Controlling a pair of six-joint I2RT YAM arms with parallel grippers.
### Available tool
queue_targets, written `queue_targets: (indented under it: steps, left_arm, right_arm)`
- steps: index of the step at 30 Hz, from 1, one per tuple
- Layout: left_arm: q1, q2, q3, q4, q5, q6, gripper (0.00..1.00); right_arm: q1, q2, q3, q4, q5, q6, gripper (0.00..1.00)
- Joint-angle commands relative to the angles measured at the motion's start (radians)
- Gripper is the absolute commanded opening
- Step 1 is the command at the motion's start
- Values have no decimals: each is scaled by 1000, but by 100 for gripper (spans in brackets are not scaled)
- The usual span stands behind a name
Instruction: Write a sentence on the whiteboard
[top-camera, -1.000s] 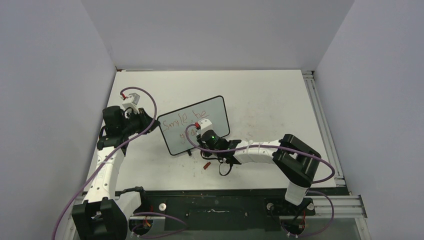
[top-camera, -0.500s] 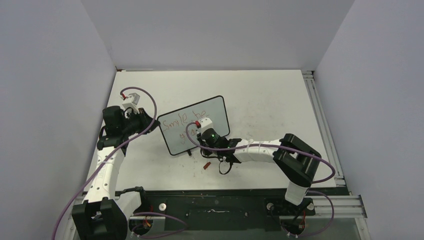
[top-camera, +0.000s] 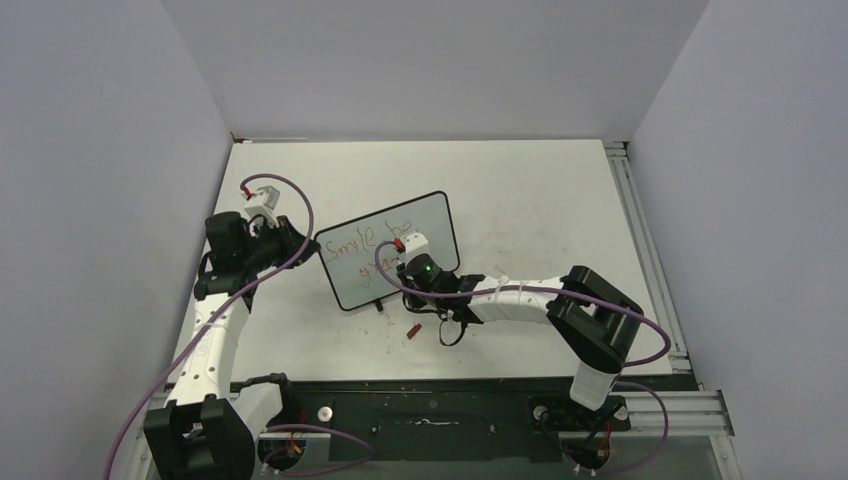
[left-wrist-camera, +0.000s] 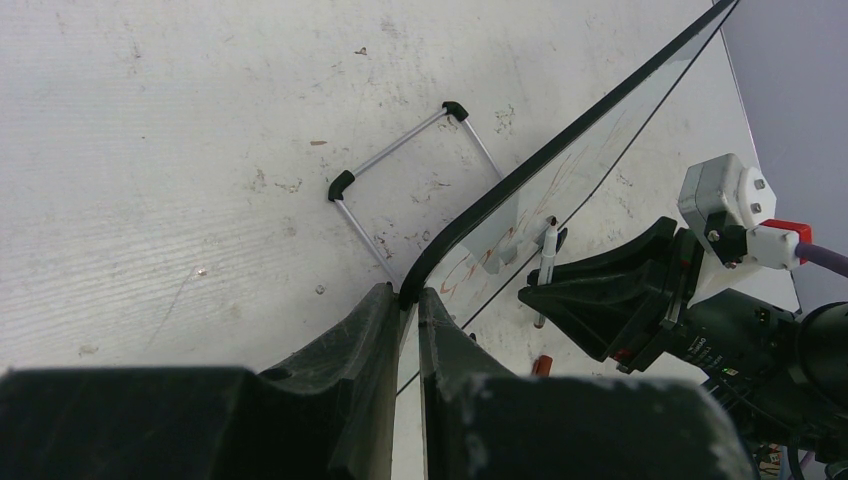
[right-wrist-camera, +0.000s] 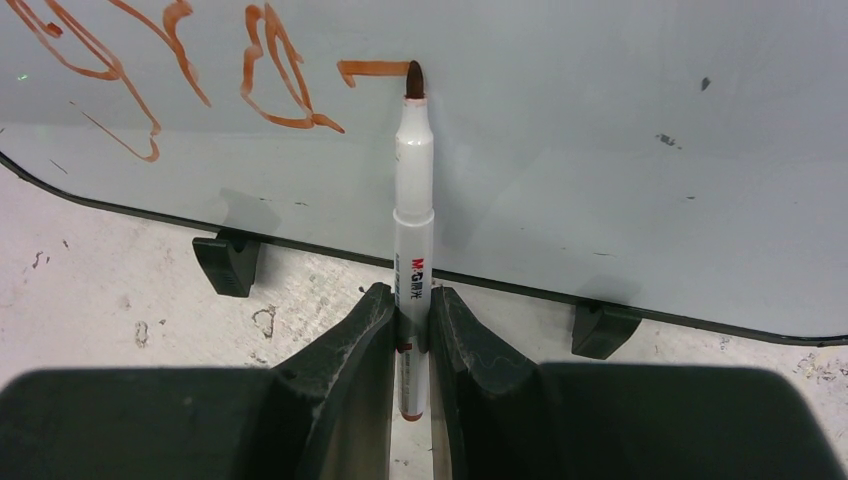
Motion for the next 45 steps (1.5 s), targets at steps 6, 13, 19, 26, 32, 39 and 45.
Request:
queue_targets:
  steps: [6, 13, 19, 26, 32, 39, 45]
  left_arm:
    - [-19, 3, 15, -18, 20, 6, 9]
    - [-19, 0, 12, -19, 20, 5, 9]
    - [-19, 0, 13, -19, 20, 5, 9]
    - [-20, 0, 13, -19, 19, 5, 9]
    - [-20, 1, 12, -19, 21, 5, 9]
    - [-20, 0, 13, -18, 20, 5, 9]
    - [-20, 1, 13, -17, 21, 5, 9]
  right_arm:
    - [11, -65, 21, 20, 29, -34, 5]
    - [11, -27, 56, 16, 30, -40, 5]
    - [11, -26, 69, 20, 29, -45, 5]
    - [8, 0, 86, 10, 19, -48, 5]
    - [7, 20, 83, 3, 7, -34, 5]
    - [6, 20, 50, 9, -14, -7, 5]
    - [6, 20, 22, 17, -33, 14, 5]
